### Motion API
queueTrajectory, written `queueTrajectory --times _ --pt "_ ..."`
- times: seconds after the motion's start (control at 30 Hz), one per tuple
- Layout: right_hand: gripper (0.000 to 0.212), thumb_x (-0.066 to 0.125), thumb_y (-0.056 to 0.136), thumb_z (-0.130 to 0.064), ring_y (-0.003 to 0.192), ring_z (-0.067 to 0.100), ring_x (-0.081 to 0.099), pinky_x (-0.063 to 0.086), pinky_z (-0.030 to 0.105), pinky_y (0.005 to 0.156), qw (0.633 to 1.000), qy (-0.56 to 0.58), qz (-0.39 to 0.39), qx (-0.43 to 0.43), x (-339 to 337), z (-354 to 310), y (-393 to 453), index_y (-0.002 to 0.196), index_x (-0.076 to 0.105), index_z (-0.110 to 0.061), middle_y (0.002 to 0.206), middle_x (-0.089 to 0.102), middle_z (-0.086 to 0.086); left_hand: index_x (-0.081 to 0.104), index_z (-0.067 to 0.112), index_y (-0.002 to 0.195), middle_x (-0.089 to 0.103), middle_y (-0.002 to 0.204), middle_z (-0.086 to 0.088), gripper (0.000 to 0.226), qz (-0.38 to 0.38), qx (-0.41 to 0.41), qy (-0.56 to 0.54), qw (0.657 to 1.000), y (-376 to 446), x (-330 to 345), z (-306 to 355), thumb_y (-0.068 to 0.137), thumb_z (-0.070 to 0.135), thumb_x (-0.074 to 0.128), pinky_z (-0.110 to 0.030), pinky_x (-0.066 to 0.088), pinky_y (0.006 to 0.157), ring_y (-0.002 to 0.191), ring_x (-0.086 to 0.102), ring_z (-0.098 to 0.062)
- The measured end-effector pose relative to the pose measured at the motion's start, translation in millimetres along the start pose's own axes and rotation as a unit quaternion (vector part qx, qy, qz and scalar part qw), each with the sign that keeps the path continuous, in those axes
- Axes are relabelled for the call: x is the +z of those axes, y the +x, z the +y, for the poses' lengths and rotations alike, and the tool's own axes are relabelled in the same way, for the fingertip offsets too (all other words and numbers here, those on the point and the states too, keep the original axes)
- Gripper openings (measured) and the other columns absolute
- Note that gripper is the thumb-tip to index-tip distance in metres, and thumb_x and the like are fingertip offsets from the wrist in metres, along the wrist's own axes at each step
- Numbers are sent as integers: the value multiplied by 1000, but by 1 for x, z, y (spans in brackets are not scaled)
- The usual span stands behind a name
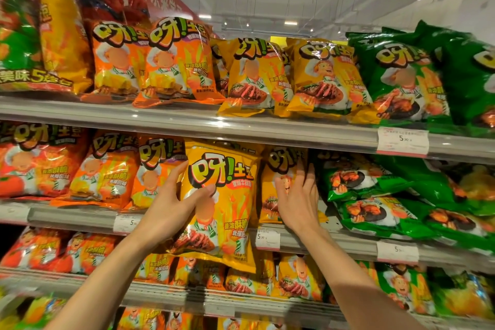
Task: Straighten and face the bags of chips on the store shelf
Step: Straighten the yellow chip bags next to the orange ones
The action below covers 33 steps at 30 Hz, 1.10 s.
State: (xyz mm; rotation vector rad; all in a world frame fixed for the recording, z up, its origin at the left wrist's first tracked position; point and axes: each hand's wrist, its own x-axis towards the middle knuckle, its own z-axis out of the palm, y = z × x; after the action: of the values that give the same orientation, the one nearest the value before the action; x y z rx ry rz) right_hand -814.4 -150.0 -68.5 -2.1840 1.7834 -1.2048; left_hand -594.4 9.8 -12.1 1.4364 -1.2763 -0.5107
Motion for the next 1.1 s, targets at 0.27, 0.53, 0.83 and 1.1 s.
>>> queueTrajectory --times 0.27,0.53,0.83,1.1 --pt "90 58 91 -56 142 35 33 26 52 117 996 -1 2 86 1 -4 7 154 16 -8 153 35 19 28 38 149 40 106 42 74 -5 -7 -7 1000 3 3 -5 88 39 68 -12 37 80 95 47 23" --pt "78 41 101 -50 151 35 12 5 50 124 999 32 -24 29 15 4 31 159 1 -16 163 12 18 28 34 151 40 109 39 75 9 6 -23 1000 7 3 -6 88 40 68 -25 31 95 106 44 8" --pt "101 47 90 -70 149 43 8 19 48 120 985 -90 -132 65 8 13 20 156 5 -7 163 3 24 29 30 151 35 103 42 71 11 -1 -4 1000 6 11 -4 91 29 67 6 36 66 72 36 43" --pt "101 49 86 -75 150 41 12 19 50 121 986 -68 -119 97 8 14 33 156 19 -8 163 8 22 30 38 148 34 108 46 73 15 20 -15 1000 4 14 -7 86 40 69 -20 32 92 94 41 24"
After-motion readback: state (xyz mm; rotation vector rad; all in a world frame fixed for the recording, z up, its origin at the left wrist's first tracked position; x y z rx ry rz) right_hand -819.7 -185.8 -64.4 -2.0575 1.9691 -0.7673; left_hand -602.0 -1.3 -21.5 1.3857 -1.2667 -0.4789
